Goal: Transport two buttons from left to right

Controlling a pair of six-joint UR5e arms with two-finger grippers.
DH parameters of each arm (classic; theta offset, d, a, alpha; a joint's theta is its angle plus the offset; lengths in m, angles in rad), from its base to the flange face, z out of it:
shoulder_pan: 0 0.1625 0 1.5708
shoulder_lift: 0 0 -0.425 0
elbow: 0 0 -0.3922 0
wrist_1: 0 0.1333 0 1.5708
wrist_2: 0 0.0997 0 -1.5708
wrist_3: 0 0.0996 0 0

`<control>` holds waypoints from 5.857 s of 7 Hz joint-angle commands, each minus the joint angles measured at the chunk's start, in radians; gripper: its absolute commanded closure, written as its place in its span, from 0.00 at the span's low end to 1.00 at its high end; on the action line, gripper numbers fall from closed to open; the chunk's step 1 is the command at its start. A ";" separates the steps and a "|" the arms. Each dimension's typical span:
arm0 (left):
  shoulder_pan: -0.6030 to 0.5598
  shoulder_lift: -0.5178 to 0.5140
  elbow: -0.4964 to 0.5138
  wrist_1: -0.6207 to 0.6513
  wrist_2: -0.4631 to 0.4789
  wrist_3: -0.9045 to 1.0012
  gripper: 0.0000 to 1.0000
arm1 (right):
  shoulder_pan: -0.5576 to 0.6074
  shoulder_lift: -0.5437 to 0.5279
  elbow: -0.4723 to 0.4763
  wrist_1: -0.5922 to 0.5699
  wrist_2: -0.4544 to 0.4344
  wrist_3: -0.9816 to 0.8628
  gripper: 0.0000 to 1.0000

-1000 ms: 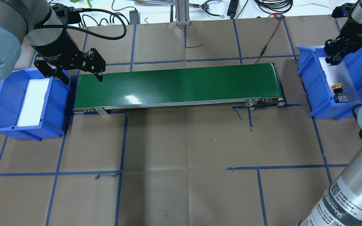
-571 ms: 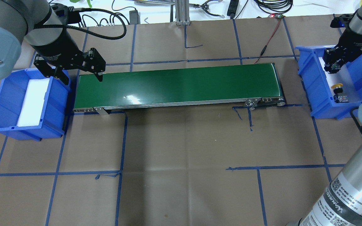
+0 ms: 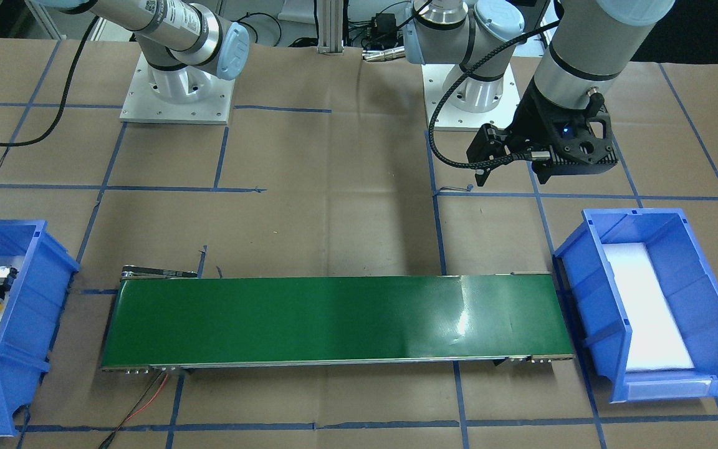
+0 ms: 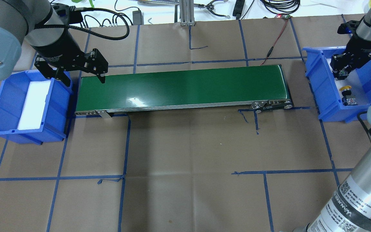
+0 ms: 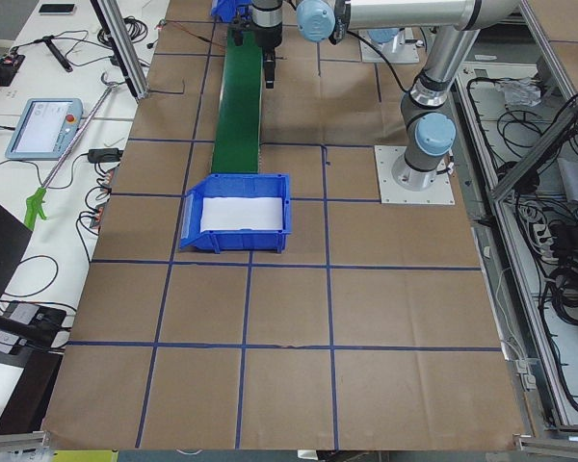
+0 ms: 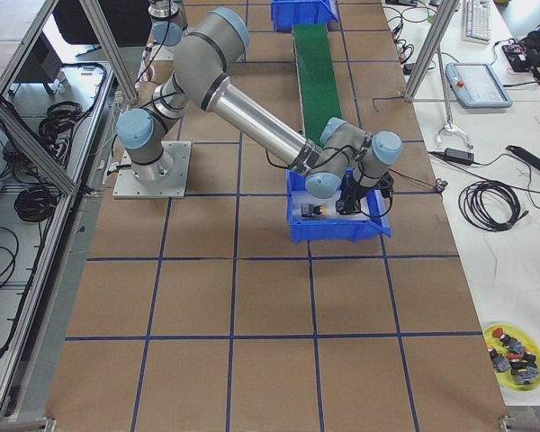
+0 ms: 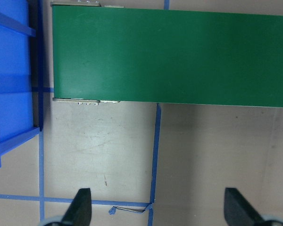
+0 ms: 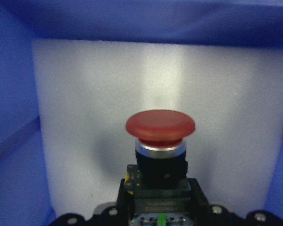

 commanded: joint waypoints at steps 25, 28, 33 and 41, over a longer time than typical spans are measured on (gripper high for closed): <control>0.000 0.004 0.006 0.003 0.000 0.000 0.00 | 0.556 -0.765 0.409 0.058 0.004 0.485 0.00; 0.000 0.004 0.006 0.003 0.000 0.000 0.00 | 0.561 -0.789 0.405 0.067 -0.002 0.501 0.00; 0.000 0.007 0.006 0.003 0.000 0.000 0.00 | 0.553 -0.826 0.411 0.075 0.075 0.534 0.00; 0.000 0.007 0.006 0.003 -0.002 0.002 0.00 | 0.555 -0.819 0.411 0.078 0.064 0.533 0.00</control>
